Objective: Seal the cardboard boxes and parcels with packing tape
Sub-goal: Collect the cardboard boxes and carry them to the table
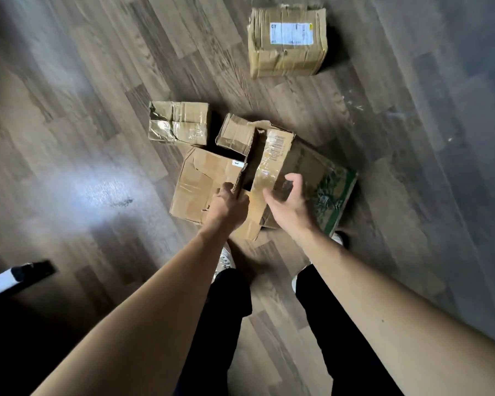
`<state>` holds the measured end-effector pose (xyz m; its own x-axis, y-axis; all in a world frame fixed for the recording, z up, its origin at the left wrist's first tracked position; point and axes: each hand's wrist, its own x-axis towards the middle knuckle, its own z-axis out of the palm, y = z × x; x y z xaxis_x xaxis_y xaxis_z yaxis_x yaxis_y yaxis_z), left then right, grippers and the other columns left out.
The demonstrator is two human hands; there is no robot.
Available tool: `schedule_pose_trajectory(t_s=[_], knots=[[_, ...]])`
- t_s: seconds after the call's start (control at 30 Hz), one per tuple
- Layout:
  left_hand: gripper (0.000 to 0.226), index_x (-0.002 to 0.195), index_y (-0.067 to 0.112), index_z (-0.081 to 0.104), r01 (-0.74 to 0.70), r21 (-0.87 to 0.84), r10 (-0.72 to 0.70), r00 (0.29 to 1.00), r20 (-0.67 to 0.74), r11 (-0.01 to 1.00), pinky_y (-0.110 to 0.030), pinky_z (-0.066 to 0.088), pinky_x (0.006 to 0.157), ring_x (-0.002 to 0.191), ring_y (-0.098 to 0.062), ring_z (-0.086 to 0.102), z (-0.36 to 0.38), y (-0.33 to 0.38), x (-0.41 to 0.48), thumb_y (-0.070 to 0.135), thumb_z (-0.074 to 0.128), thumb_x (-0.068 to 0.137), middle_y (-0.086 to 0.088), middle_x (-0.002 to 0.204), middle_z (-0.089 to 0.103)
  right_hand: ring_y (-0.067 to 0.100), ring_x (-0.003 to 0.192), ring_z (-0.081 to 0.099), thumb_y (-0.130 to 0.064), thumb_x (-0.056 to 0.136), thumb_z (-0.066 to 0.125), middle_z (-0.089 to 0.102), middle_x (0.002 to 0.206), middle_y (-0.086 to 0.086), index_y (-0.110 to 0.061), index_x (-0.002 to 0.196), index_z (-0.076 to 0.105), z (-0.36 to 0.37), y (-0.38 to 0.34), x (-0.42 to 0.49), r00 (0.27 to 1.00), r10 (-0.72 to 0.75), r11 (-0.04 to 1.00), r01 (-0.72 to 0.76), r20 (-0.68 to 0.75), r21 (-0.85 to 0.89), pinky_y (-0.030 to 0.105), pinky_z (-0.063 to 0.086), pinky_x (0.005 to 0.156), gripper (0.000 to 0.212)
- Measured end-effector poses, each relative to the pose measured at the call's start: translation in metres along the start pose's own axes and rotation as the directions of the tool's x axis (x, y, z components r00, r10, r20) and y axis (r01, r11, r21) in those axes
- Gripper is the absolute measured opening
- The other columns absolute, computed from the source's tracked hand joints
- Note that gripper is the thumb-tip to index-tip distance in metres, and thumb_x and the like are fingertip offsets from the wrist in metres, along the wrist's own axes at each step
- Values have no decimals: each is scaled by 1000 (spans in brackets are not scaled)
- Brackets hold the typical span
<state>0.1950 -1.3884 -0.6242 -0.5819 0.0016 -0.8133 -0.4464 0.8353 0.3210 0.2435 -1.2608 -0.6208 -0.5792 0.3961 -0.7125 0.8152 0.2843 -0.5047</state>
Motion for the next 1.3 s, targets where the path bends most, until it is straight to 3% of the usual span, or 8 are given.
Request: schedule_pose_trajectory(t_s=[0.17,0.3,0.43,0.57,0.73,0.9,1.07,1.3], knots=[[41,137,2,42,52,30,-52,999,-5,998,-36,45,86,116,-39,58,31,-7,65,20,47,100,-22,129,57,43,135,38,-55,83,64,29,152,22,-38,146,3,22,24,51,999,34,998,-33,13,-51,53,39,109,90],[33,123,1,52,64,12,-64,998,-6,998,-45,56,77,94,-39,67,45,-9,89,25,50,100,-23,109,68,45,129,47,-56,87,64,37,150,23,-42,142,-15,29,48,68,993,89,987,-78,72,-139,52,46,103,96],[32,127,5,52,39,84,-33,996,-78,996,-44,53,80,100,-43,65,40,1,68,21,50,99,-24,109,68,42,143,30,-58,87,64,22,158,23,-17,156,-15,16,50,58,986,154,979,-143,67,-146,49,34,114,113],[47,104,8,61,7,-256,3,999,39,967,-40,51,77,98,-43,66,43,31,19,45,47,78,-29,103,68,40,148,23,-66,77,70,18,161,25,-2,156,-10,-22,49,32,958,260,961,-269,-124,-66,47,26,119,129],[44,117,3,64,-4,-367,73,982,175,930,-26,42,72,91,-24,57,58,76,-44,8,38,82,-29,116,64,45,130,45,-39,82,79,36,147,26,-5,154,12,-91,59,-10,889,345,931,-366,-302,-13,47,41,104,104],[35,105,23,65,-85,-337,164,963,215,938,-28,51,64,88,-26,62,49,114,-94,10,45,79,-16,110,66,43,125,50,-15,89,63,46,141,22,-8,143,32,-152,62,-35,859,335,940,-334,-387,73,46,42,102,63],[38,110,13,66,-161,-393,235,961,146,905,-19,49,59,68,-4,58,31,162,-155,-13,43,92,-2,88,63,40,121,52,-14,93,53,53,134,23,-4,134,42,-220,40,-70,881,215,975,-216,-421,47,44,42,94,44],[27,86,26,63,-305,-455,294,951,-98,836,-22,46,69,69,1,55,-10,218,-253,8,50,100,9,81,63,39,113,57,-15,93,53,59,125,24,-2,124,50,-304,-12,-123,930,46,997,-19,-366,76,39,42,89,34]])
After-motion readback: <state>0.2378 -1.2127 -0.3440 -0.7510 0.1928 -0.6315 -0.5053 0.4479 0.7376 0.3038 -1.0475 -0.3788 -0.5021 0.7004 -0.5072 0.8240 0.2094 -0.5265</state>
